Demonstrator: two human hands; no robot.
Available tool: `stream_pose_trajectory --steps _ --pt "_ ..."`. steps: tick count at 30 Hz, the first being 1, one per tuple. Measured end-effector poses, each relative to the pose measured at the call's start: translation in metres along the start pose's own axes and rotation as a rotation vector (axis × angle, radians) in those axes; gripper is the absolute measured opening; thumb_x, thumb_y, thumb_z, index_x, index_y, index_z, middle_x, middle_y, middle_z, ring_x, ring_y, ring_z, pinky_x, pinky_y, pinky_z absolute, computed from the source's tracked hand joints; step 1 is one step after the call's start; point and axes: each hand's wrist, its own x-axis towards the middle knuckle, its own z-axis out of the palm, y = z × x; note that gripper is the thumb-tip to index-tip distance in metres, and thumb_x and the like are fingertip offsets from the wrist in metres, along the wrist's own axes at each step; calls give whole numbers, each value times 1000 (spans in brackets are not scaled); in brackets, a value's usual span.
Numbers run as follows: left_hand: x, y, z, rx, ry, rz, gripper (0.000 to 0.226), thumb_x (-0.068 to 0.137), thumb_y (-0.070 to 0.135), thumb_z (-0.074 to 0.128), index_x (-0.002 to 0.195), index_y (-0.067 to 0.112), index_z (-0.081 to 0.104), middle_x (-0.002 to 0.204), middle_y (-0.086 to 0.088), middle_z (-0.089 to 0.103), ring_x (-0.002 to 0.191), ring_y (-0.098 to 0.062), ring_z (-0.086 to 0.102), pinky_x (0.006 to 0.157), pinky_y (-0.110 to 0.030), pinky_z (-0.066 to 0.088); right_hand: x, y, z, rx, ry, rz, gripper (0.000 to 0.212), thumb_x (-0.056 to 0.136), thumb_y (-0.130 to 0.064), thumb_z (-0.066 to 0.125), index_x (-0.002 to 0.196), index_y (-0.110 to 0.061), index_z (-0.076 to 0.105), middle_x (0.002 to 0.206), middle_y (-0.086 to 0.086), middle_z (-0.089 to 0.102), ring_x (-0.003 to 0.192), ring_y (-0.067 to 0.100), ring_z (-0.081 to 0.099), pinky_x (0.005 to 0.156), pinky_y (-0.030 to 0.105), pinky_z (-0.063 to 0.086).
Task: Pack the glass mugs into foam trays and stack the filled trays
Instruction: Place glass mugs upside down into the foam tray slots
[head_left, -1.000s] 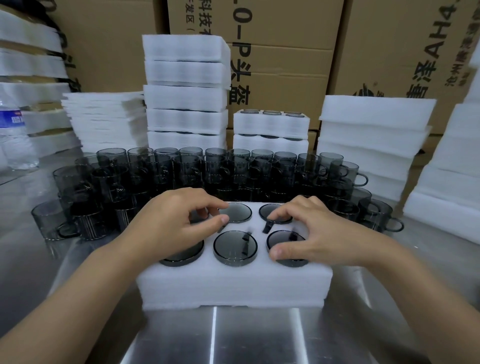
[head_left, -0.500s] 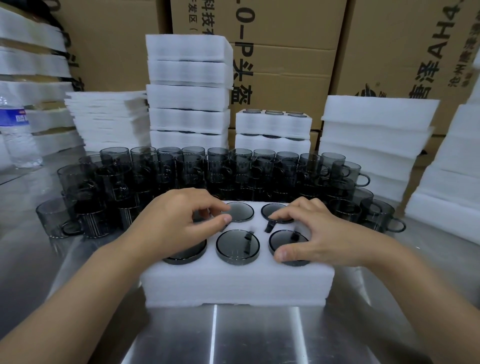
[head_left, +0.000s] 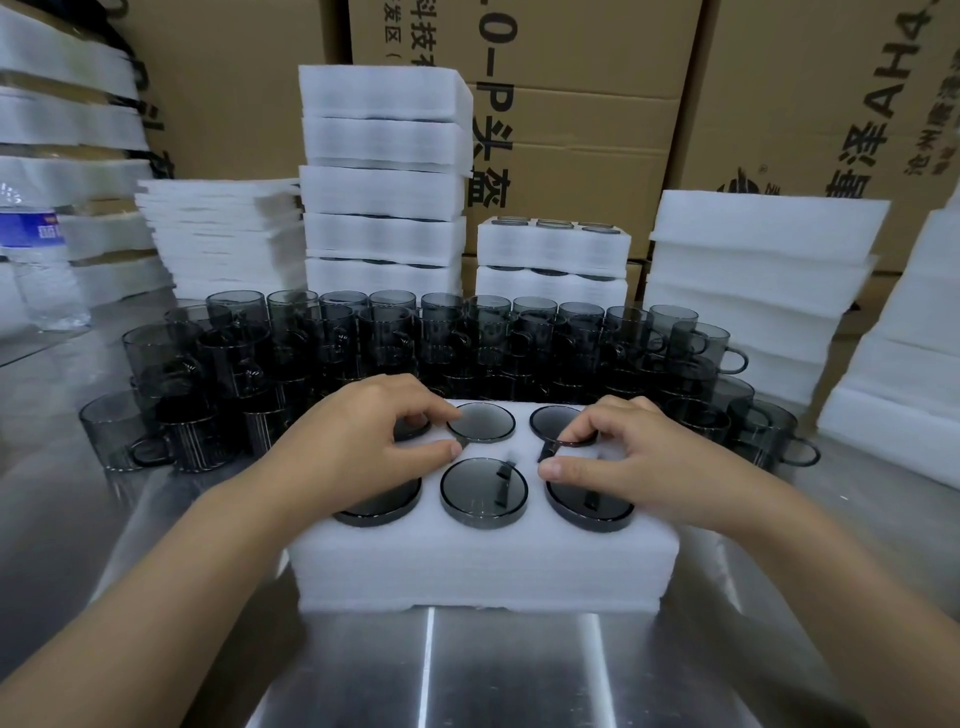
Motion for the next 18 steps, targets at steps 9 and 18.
stream_pose_trajectory --steps 9,18 --pt "-1 0 0 -46 -72 -29 57 57 75 56 98 39 70 94 15 60 84 -4 57 81 -33 49 -5 -6 0 -6 31 -134 46 58 -73 53 101 -57 59 100 -27 49 106 -11 37 84 1 28" --pt "0 0 1 -75 -71 -37 54 51 78 56 93 45 68 94 15 59 83 -2 55 81 -31 49 -7 -13 8 -56 -53 -282 26 92 -34 51 100 -55 65 106 -32 46 110 -3 35 99 20 26"
